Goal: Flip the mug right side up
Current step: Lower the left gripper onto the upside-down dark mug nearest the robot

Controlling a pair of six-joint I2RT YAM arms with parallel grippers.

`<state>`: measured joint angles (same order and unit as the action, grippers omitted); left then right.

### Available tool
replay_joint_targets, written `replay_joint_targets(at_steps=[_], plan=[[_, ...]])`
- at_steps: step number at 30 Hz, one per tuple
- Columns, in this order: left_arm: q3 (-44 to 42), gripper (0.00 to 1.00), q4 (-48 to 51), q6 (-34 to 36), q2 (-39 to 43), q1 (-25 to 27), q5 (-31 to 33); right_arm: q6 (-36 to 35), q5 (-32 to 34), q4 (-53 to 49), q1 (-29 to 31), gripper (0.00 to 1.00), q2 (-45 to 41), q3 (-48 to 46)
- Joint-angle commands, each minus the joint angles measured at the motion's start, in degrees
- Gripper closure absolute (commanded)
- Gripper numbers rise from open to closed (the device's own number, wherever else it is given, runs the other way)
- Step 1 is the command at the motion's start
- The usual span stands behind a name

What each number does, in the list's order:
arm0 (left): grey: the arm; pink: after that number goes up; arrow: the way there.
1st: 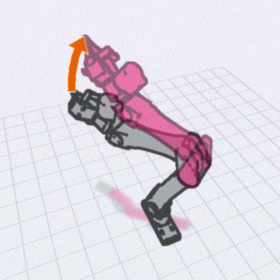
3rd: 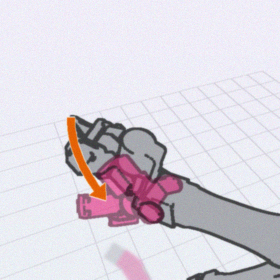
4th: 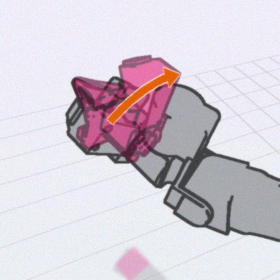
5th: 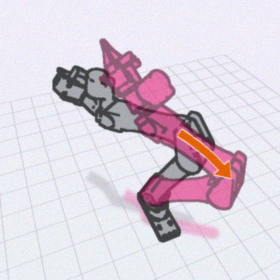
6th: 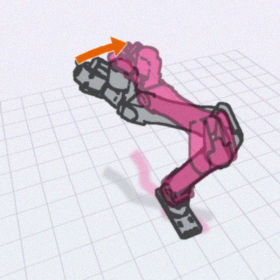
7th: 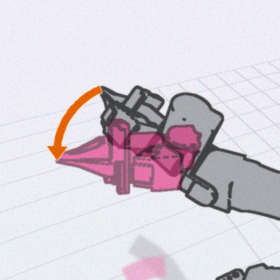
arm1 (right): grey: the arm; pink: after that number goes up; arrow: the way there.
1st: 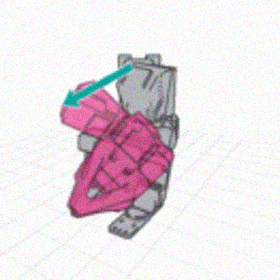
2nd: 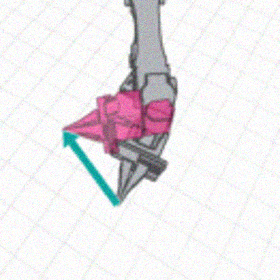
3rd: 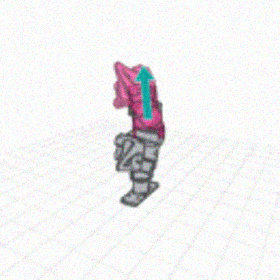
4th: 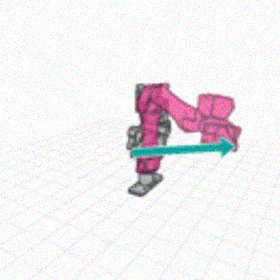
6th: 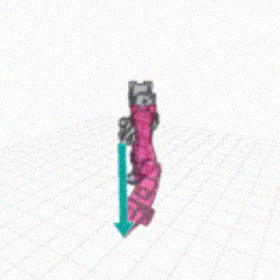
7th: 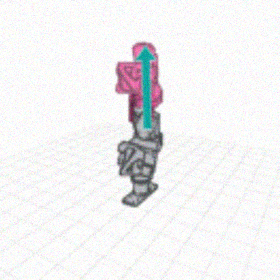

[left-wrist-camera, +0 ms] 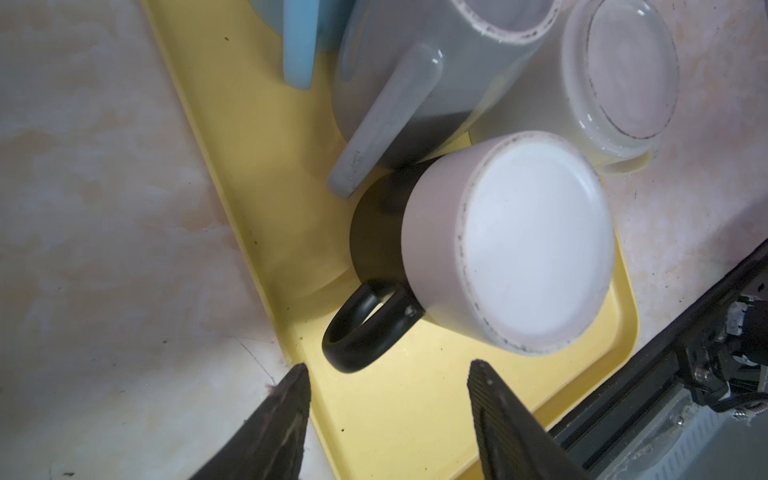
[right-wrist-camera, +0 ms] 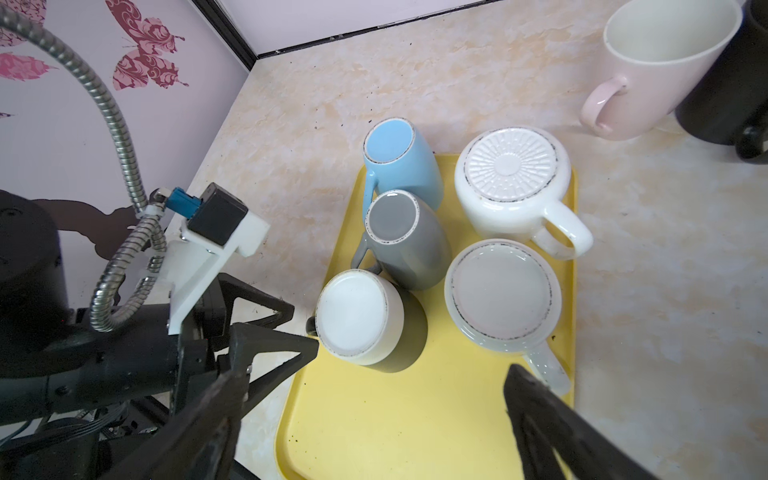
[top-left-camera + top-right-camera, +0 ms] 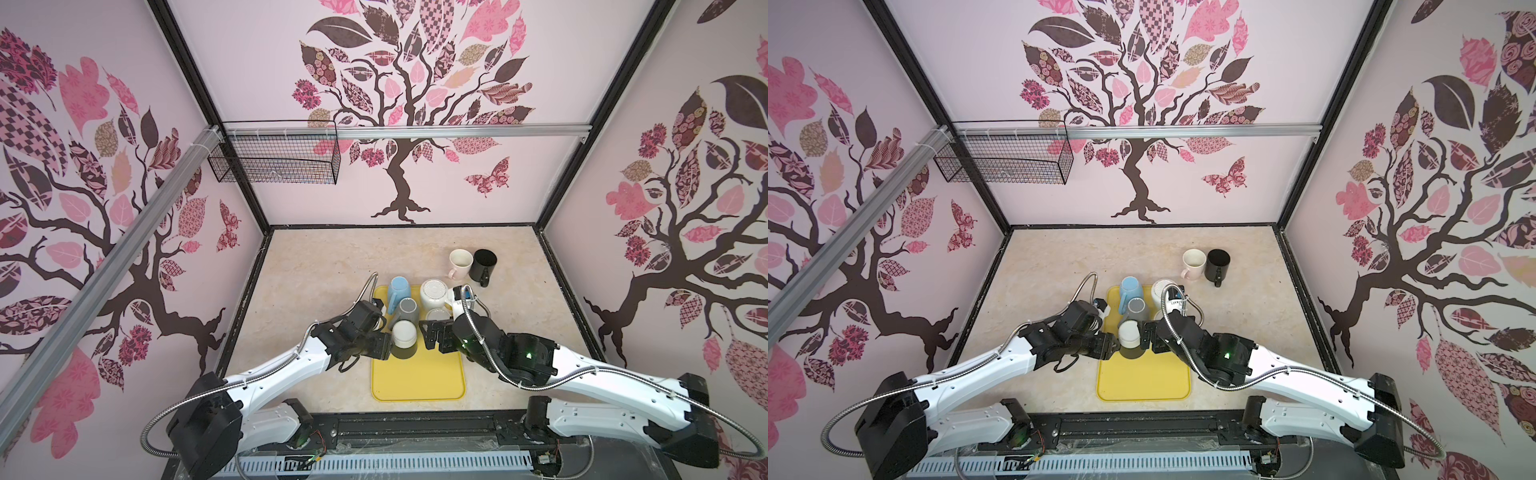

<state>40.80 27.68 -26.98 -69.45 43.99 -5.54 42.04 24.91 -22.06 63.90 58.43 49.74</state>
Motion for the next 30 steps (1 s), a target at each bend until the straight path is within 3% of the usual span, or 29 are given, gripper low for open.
replay_joint_targets(at_steps=[1,12,21,30], plan=[[-1.8,0.36,-4.5,1.5,-1.6,0.2,-2.1,-0.3,0.7,0.6,-0.1,0.02,-0.2,0.6],[-3.9,0.36,-8.5,1.9,-4.7,0.3,-3.9,-0.1,0.4,0.9,-0.1,0.01,0.5,0.4],[-5.9,0.47,-9.7,0.9,-1.8,1.5,-4.6,0.2,0.2,1.2,-0.1,0.01,-0.5,-0.5],[-7.8,0.49,-11.4,-0.3,-1.0,4.7,-7.0,0.5,-0.3,2.6,-0.1,0.01,-2.7,-3.2]])
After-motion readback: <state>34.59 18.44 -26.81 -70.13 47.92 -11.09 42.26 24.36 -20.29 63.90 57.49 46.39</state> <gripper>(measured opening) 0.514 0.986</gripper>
